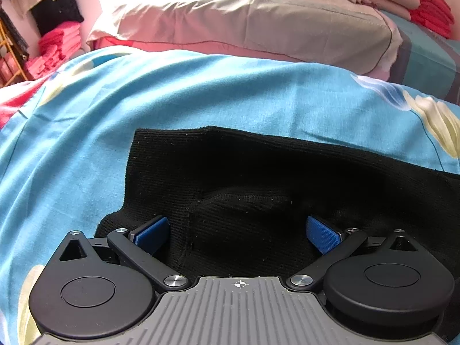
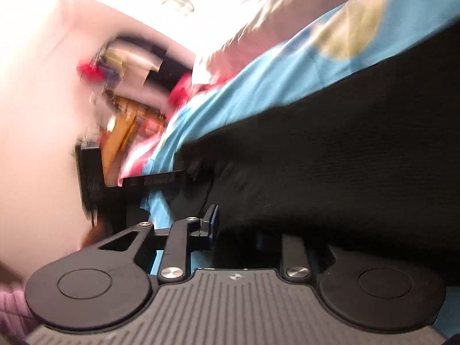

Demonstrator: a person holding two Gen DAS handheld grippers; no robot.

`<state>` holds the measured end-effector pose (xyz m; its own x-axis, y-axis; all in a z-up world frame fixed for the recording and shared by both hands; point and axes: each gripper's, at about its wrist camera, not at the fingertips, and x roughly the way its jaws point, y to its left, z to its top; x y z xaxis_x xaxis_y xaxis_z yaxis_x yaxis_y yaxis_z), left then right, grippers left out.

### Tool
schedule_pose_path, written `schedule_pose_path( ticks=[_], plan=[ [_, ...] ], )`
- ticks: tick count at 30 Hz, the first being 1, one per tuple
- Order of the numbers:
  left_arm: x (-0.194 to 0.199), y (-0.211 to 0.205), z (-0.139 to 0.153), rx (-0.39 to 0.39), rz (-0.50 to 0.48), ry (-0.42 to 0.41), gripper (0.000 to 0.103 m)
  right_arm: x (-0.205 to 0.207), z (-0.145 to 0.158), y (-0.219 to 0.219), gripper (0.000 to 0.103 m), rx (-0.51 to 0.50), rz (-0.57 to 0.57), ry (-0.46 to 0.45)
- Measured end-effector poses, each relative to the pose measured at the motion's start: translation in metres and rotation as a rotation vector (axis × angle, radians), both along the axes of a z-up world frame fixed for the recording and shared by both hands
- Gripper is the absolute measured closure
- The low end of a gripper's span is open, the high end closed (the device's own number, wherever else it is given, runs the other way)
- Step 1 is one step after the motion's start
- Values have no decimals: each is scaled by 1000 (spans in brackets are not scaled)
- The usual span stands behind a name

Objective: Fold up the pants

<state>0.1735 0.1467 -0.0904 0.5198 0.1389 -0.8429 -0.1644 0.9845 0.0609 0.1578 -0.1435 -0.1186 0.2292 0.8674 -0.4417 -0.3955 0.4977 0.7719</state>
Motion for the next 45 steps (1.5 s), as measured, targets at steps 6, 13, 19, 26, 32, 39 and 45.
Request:
schedule_pose_path(
  ticks=[6,13,19,26,32,39,45],
  plan=[
    [1,0,1,3,-2,10,0,-38,50,-3,59,-291,153,-296],
    [0,-3,-1,20,13,-4,0,20,30,-80,103,-415,-266,-250],
    [0,-5,-3,32,24,-12,0,5,61,-42,42,-644,-178,-609],
    [0,-5,-3,39,30,-13,0,48,24,-36,78,-737,-205,-574],
    [-1,-7,1,49,43,-1,0,58,40,-55,93,-666,-382,-454],
    [-8,-28,34,-64,43,-52,0,-11,34,-84,66,-574,-213,-458],
    [20,-83,1,-18,-69,52,0,-3,33,-164,67,-616,-470,-424]
  ],
)
